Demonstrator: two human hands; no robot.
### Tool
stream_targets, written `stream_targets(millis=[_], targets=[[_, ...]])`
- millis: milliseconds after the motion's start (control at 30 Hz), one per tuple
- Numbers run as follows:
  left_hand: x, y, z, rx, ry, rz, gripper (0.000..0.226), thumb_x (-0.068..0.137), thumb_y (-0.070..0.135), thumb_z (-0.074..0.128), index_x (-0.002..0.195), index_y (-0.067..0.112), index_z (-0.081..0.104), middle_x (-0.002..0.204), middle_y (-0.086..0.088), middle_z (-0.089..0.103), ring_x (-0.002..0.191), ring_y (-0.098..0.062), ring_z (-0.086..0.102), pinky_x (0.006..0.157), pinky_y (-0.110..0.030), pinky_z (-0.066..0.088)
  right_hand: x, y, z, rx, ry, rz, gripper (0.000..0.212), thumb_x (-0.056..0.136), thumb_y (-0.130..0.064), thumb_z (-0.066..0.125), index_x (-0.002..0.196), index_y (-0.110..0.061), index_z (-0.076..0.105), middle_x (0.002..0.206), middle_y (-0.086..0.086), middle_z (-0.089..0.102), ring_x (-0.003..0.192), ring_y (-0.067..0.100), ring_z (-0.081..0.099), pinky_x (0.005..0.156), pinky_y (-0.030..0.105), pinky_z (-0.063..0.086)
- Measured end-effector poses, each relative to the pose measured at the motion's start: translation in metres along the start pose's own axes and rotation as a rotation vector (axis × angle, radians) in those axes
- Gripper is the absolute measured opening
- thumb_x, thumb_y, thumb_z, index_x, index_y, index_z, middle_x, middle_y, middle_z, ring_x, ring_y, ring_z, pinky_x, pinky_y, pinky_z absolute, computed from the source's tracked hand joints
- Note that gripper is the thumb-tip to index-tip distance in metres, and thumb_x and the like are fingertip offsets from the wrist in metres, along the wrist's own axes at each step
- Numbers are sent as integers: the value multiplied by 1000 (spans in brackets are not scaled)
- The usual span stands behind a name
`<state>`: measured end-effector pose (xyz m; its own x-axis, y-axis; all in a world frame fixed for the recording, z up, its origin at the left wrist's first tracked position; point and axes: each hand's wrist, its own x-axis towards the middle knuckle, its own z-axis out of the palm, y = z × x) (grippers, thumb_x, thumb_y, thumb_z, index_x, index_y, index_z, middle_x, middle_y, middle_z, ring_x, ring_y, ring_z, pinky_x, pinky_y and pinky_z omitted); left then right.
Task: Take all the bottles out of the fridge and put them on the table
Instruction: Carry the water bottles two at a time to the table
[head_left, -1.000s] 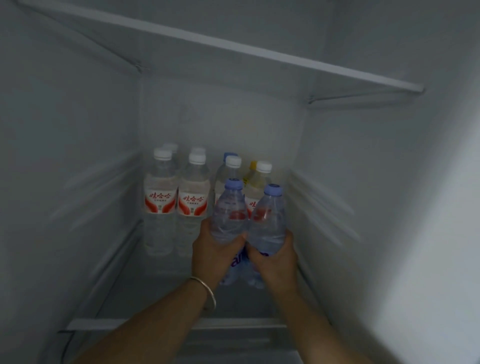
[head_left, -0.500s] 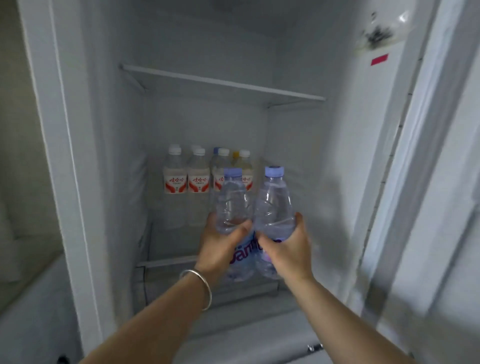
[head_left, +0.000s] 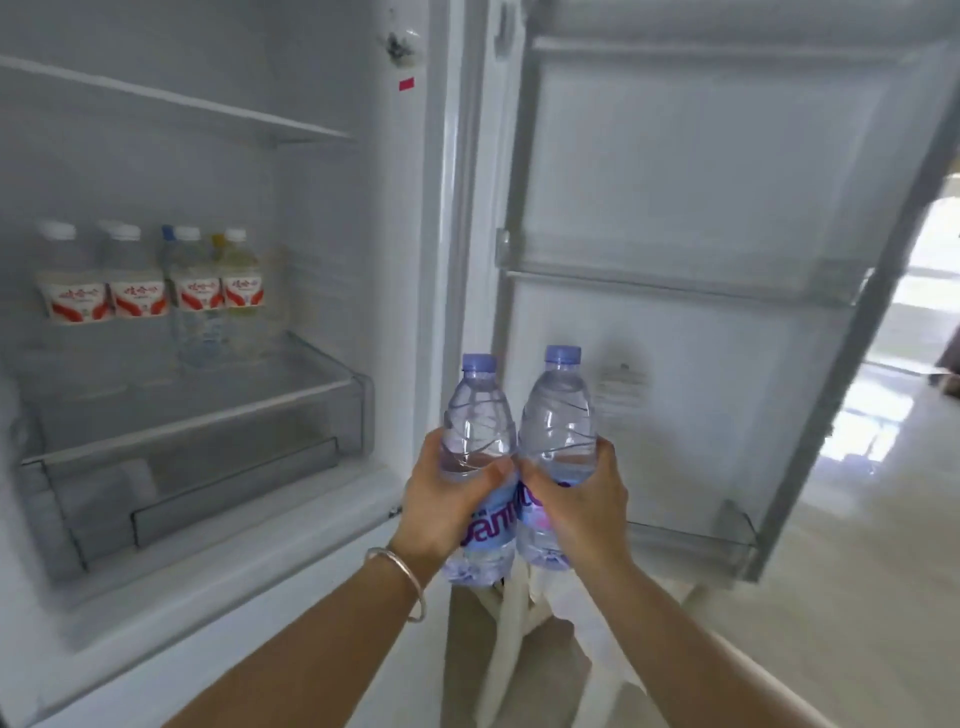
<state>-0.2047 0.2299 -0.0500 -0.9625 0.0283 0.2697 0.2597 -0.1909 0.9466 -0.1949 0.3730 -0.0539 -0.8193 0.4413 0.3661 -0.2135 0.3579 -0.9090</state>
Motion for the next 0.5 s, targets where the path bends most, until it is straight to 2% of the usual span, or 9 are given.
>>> stream_targets(millis=[67,200,300,367,433,500], targets=[[-14,-3,41,-5,-63,-18,39,72,16,78,104,20,56,98,-5,72,84,-16,72,70,-25,57,-2,13,-46,-51,33,17,59,64,-32,83,112,-25,50,85,-18,61,79,5,63,78,33,56],[-39,-14,132,19,-167,-32,41,71,26,79,105,25,55,100,-3,72,87,-19,72,77,-33,58,-4,34,-145,-119,150,58,67,62,-38,82,119,-21,52,96,-5,66,86,17,65,82,40,56],[-56,-26,213,56,-222,-55,45,65,37,82,101,30,55,99,-2,72,86,-20,72,80,-39,59,0,50,-227,-141,236,113,69,54,-46,81,113,-22,54,90,-4,67,85,22,67,77,45,58],[-65,-34,266,69,-238,-54,45,65,37,80,102,28,56,99,-3,71,84,-18,72,78,-37,59,7,62,-280,-165,290,139,74,45,-55,76,109,-24,55,86,-5,66,84,24,68,73,47,58],[-75,-41,318,85,-266,-51,40,71,32,79,102,27,56,98,-3,70,83,-17,71,74,-33,59,15,75,-329,-207,316,164,71,49,-49,79,110,-21,55,86,-4,66,86,25,67,75,48,57],[-83,-49,365,50,-285,-59,35,72,27,78,99,28,56,97,-3,70,81,-17,71,67,-26,59,27,88,-372,-236,350,183,77,46,-53,77,112,-21,54,90,-1,67,87,26,67,74,49,57]])
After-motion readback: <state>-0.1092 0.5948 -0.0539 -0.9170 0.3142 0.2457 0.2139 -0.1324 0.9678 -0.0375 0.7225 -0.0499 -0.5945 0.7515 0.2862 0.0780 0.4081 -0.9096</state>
